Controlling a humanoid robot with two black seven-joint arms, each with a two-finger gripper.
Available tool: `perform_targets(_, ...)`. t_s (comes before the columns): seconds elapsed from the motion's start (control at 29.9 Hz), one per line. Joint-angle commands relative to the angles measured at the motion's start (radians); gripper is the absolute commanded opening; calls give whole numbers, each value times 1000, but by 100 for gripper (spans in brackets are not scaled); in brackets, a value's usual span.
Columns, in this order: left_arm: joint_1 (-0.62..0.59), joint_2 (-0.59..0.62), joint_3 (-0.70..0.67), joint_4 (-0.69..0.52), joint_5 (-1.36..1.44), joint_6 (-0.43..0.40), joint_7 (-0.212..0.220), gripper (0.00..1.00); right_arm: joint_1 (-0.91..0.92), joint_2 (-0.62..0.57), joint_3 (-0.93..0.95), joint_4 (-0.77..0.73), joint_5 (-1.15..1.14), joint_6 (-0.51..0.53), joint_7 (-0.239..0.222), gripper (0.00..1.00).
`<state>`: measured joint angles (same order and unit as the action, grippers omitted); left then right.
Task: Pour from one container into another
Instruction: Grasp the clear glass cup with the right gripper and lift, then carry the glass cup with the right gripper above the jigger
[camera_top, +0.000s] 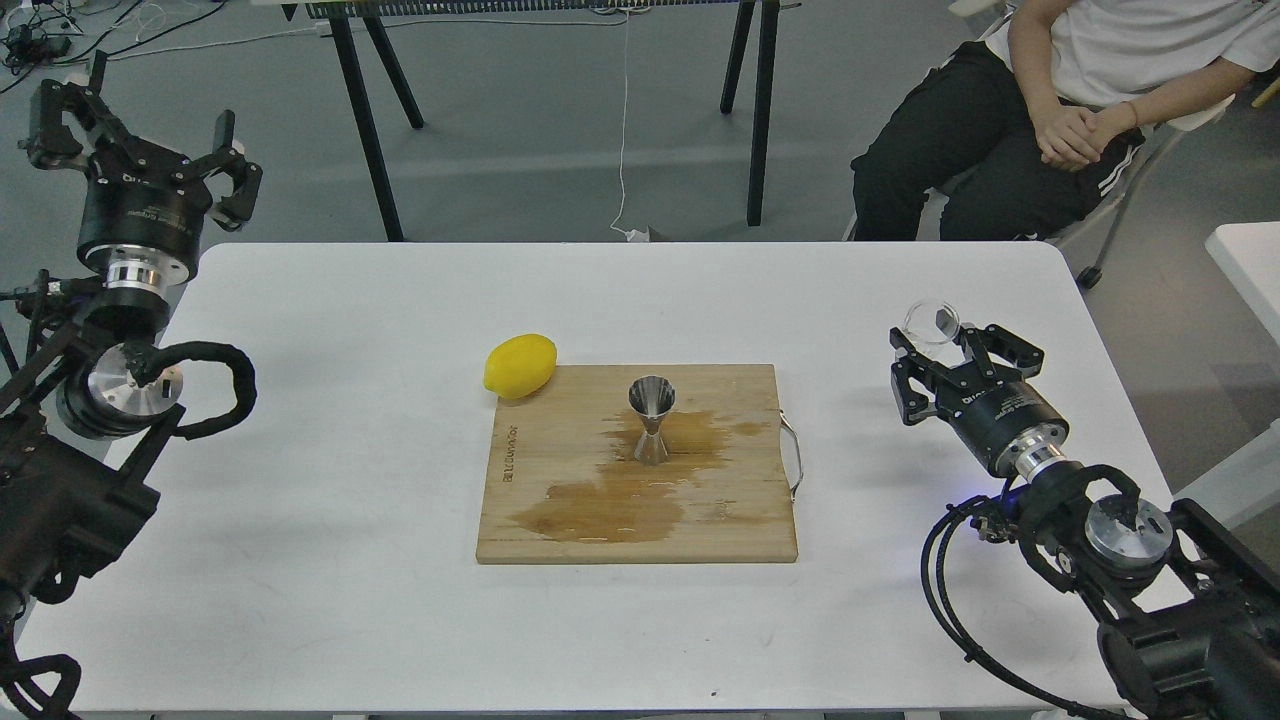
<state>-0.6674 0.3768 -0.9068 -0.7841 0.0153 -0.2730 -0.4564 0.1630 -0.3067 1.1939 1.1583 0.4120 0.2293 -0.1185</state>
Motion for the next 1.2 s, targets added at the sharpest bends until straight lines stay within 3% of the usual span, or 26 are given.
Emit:
perform_targets(0.0,-1,2,0,0,0,0,1,100,78,-23,-68,27,-103,-36,-1,42)
perform_targets(0.67,0,13,-1,0,0,-3,1,100,394,-31,-439,52,-486,-93,-17,42)
perform_targets(1.17,2,14,-1,0,0,-3,-1,100,394,-35,-521,90,-731,-93,-15,42)
